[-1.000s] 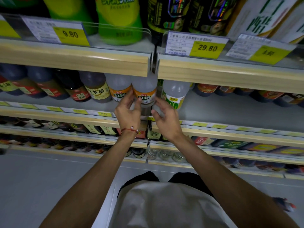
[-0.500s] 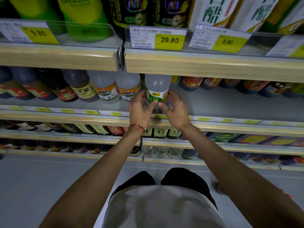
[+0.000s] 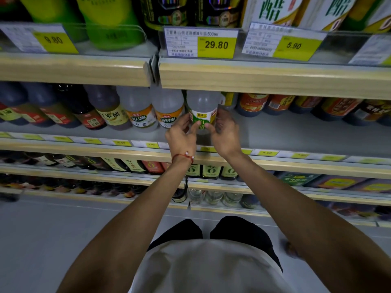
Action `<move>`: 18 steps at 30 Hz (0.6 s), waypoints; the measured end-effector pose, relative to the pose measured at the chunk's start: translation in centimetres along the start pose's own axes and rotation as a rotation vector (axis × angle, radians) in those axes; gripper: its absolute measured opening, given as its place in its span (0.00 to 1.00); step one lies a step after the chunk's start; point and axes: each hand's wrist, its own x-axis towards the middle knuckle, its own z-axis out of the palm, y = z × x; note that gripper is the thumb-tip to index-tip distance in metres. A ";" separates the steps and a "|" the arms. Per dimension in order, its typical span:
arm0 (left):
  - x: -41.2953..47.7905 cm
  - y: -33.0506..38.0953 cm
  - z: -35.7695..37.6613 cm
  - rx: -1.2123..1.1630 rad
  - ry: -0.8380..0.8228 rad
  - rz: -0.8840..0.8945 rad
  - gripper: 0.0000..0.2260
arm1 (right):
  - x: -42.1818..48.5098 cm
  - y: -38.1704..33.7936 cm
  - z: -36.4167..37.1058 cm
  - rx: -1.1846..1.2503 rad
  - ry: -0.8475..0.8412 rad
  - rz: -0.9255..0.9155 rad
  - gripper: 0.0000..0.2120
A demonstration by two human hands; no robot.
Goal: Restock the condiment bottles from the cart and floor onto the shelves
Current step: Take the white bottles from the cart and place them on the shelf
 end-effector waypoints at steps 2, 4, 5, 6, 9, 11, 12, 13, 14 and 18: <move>0.0 -0.1 0.1 -0.005 0.018 -0.001 0.17 | 0.0 0.2 0.2 0.005 0.010 -0.017 0.23; 0.0 -0.3 0.1 -0.014 0.028 -0.002 0.17 | -0.1 0.5 0.5 0.016 0.016 -0.027 0.24; 0.0 -0.4 0.1 -0.018 0.029 -0.003 0.17 | -0.1 0.6 0.6 0.026 0.013 -0.024 0.25; 0.0 -0.4 0.1 -0.022 0.031 -0.003 0.17 | -0.1 0.7 0.7 0.035 0.006 -0.016 0.25; -0.2 -0.4 -0.1 -0.017 0.045 0.011 0.17 | 0.0 0.9 0.8 0.045 -0.017 0.006 0.26; -0.2 -0.4 -0.3 -0.012 0.051 0.008 0.16 | -0.1 0.8 0.7 0.051 -0.030 0.004 0.26; -0.2 -0.4 -0.4 -0.010 0.053 0.001 0.16 | -0.2 0.7 0.6 0.053 -0.039 0.001 0.26; -0.2 -0.4 -0.4 -0.007 0.057 -0.008 0.15 | -0.4 0.5 0.5 0.050 -0.051 0.002 0.28; -0.2 -0.3 -0.5 -0.003 0.060 -0.012 0.15 | -0.6 0.3 0.3 0.040 -0.063 0.003 0.29; -1.4 0.9 -1.1 0.069 0.075 0.013 0.13 | -2.1 -1.1 -1.1 -0.118 -0.078 0.003 0.21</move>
